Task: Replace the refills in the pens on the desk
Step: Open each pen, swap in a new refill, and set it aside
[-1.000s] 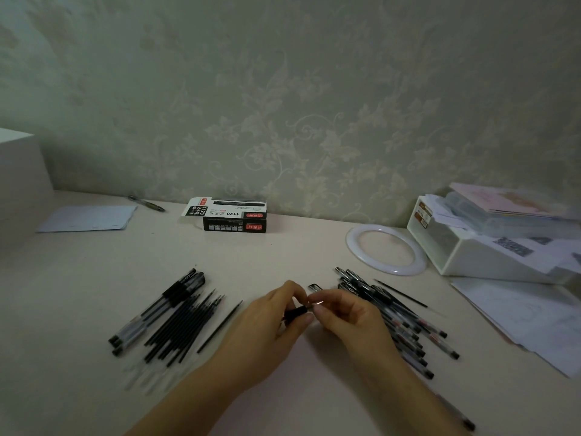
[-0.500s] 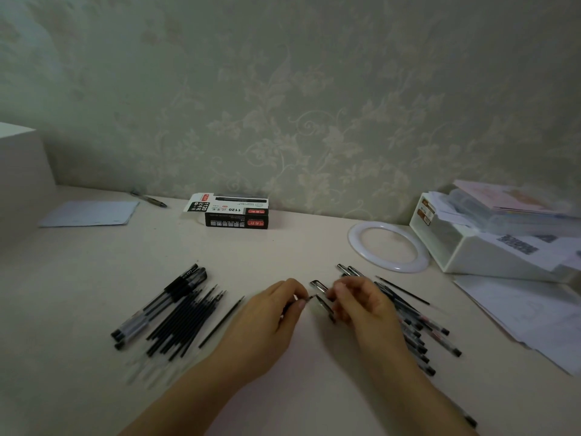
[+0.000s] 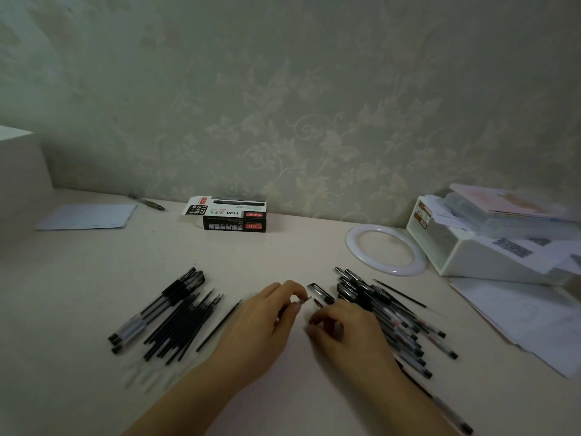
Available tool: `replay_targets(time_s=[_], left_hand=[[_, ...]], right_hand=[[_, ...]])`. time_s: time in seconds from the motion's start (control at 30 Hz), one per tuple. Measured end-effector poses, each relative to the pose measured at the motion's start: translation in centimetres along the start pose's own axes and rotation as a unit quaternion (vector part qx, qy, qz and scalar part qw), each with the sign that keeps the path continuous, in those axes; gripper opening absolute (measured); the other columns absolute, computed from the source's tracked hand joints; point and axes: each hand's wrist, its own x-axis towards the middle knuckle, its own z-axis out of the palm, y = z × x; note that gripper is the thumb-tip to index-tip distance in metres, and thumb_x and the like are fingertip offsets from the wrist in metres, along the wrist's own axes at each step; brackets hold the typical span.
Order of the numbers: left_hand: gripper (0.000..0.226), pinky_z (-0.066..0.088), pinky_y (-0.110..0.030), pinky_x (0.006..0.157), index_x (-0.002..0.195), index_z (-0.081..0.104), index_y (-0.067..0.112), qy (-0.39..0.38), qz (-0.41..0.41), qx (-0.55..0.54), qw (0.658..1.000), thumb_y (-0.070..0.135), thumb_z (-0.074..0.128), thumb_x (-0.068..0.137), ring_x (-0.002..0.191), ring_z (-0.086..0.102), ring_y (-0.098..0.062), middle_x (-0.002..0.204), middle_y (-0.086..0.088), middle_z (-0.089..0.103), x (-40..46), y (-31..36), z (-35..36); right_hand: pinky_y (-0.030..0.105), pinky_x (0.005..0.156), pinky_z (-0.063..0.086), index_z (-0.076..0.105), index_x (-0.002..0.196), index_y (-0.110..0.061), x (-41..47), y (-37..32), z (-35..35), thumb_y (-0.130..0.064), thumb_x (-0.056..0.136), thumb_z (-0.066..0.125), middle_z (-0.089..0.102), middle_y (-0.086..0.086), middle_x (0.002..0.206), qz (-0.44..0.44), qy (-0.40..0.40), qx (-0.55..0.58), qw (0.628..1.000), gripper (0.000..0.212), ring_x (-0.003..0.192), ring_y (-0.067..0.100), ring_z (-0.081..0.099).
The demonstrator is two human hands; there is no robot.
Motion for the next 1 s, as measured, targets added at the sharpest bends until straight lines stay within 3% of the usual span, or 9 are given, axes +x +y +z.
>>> replay_targets(time_s=[0.17, 0.23, 0.4, 0.6, 0.7, 0.87, 1.0], left_hand=[[0.022, 0.045, -0.019, 0.065, 0.108, 0.057, 0.037, 0.028, -0.024, -0.024, 0.999, 0.018, 0.051, 0.097, 0.073, 0.054, -0.010, 0.089, 0.014, 0.053, 0.2, 0.0, 0.0], [0.027, 0.042, -0.012, 0.066, 0.111, 0.058, 0.037, 0.028, -0.019, -0.038, 0.999, 0.015, 0.054, 0.096, 0.077, 0.055, -0.007, 0.091, 0.014, 0.052, 0.1, 0.3, 0.0], [0.030, 0.040, -0.003, 0.068, 0.113, 0.062, 0.032, 0.017, 0.027, -0.075, 0.997, 0.009, 0.059, 0.094, 0.084, 0.057, 0.003, 0.096, 0.016, 0.051, -0.1, 1.3, 0.3], [0.035, 0.040, -0.004, 0.066, 0.113, 0.059, 0.040, 0.026, 0.032, -0.066, 0.997, 0.011, 0.061, 0.092, 0.082, 0.055, 0.000, 0.094, 0.017, 0.050, 0.0, 1.0, 0.3], [0.042, 0.040, -0.005, 0.067, 0.117, 0.056, 0.047, 0.014, 0.030, -0.045, 0.998, 0.012, 0.059, 0.093, 0.085, 0.056, -0.002, 0.097, 0.019, 0.049, -0.1, 0.7, 0.4], [0.045, 0.047, -0.023, 0.068, 0.120, 0.052, 0.052, 0.002, 0.034, -0.017, 0.999, 0.014, 0.055, 0.095, 0.083, 0.056, -0.012, 0.097, 0.016, 0.049, -0.1, 0.5, 0.5], [0.041, 0.042, -0.010, 0.067, 0.120, 0.058, 0.044, 0.011, 0.026, -0.041, 0.999, 0.012, 0.056, 0.095, 0.084, 0.056, -0.008, 0.097, 0.016, 0.050, 0.0, 0.5, 0.4]], right_hand=[[0.015, 0.071, 0.043, 0.074, 0.094, -0.027, -0.1, -0.5, -0.3, -0.034, 0.082, 0.074, 0.063, -0.012, 0.080, 0.006, 0.046, 0.029, 0.999, 0.014, 0.078, 0.004, 0.058], [0.011, 0.068, 0.045, 0.073, 0.091, -0.031, -0.1, -0.8, -0.5, -0.035, 0.085, 0.072, 0.069, -0.013, 0.082, 0.046, 0.073, 0.126, 0.988, 0.007, 0.078, 0.004, 0.063], [0.012, 0.061, 0.049, 0.079, 0.087, -0.031, 0.1, -1.7, -1.1, -0.022, 0.091, 0.067, 0.076, -0.007, 0.077, 0.133, 0.017, 0.363, 0.922, 0.016, 0.065, -0.001, 0.065], [0.015, 0.063, 0.051, 0.079, 0.091, -0.023, 0.2, -1.6, -1.0, -0.019, 0.089, 0.067, 0.077, 0.004, 0.086, 0.209, -0.003, 0.458, 0.864, 0.013, 0.068, 0.007, 0.067], [0.019, 0.064, 0.054, 0.073, 0.093, -0.011, 0.6, -1.2, -1.3, -0.017, 0.096, 0.058, 0.076, 0.010, 0.089, 0.225, 0.041, 0.483, 0.845, 0.017, 0.075, 0.016, 0.071], [0.021, 0.066, 0.057, 0.066, 0.101, -0.003, 0.9, -0.7, -2.0, -0.018, 0.098, 0.054, 0.076, 0.011, 0.095, 0.238, 0.096, 0.553, 0.792, 0.019, 0.080, 0.019, 0.073], [0.022, 0.068, 0.057, 0.076, 0.090, -0.010, 0.6, -1.0, -1.0, -0.007, 0.093, 0.061, 0.075, 0.017, 0.092, 0.242, 0.055, 0.558, 0.792, 0.015, 0.083, 0.022, 0.072]])
